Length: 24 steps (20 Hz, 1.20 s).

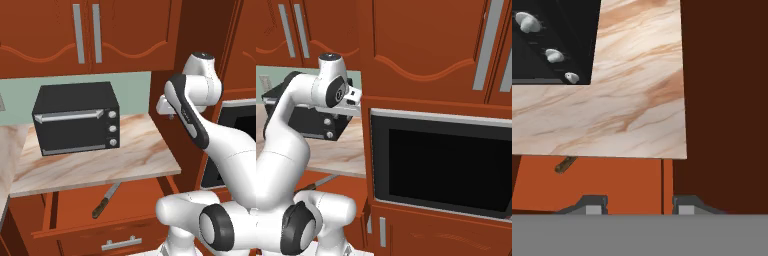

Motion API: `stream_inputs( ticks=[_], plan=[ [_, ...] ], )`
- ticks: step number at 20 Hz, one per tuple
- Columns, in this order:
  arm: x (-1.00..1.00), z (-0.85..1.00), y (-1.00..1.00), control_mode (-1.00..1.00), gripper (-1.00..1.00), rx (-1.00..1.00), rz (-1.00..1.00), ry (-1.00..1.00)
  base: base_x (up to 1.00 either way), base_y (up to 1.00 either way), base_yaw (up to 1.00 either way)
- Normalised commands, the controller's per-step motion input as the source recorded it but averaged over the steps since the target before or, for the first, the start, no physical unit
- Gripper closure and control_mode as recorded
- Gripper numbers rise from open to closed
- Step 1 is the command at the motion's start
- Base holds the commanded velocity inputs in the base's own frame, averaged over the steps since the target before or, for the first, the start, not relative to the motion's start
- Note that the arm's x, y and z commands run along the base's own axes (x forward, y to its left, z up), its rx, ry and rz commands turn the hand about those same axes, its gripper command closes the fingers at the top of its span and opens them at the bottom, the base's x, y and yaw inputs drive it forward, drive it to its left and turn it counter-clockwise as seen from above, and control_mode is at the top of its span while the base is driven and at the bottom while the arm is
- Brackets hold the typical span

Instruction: Pick up the knife from the drawer and place it on the cutting board. Then place the meat from the plate to the cutting board.

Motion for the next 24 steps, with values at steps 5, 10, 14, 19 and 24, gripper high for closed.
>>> stream_inputs(
  ticks=[5,10,14,19,24],
  plan=[
    [-0.12,0.00,0.04,-1.00,-1.00,0.00,0.00,0.00,0.00,0.00,0.00],
    [-0.32,-0.01,0.40,-1.00,-1.00,0.00,0.13,0.01,0.00,0.00,0.00],
    [-0.49,0.00,0.41,-1.00,-1.00,-0.02,0.13,0.00,0.00,0.00,0.00],
    [-0.57,-0.02,0.07,-1.00,-1.00,0.00,0.02,0.00,0.00,0.00,0.00],
    [-0.38,-0.14,0.00,-1.00,-1.00,0.00,0.00,0.00,0.00,0.00,0.00]
  ],
)
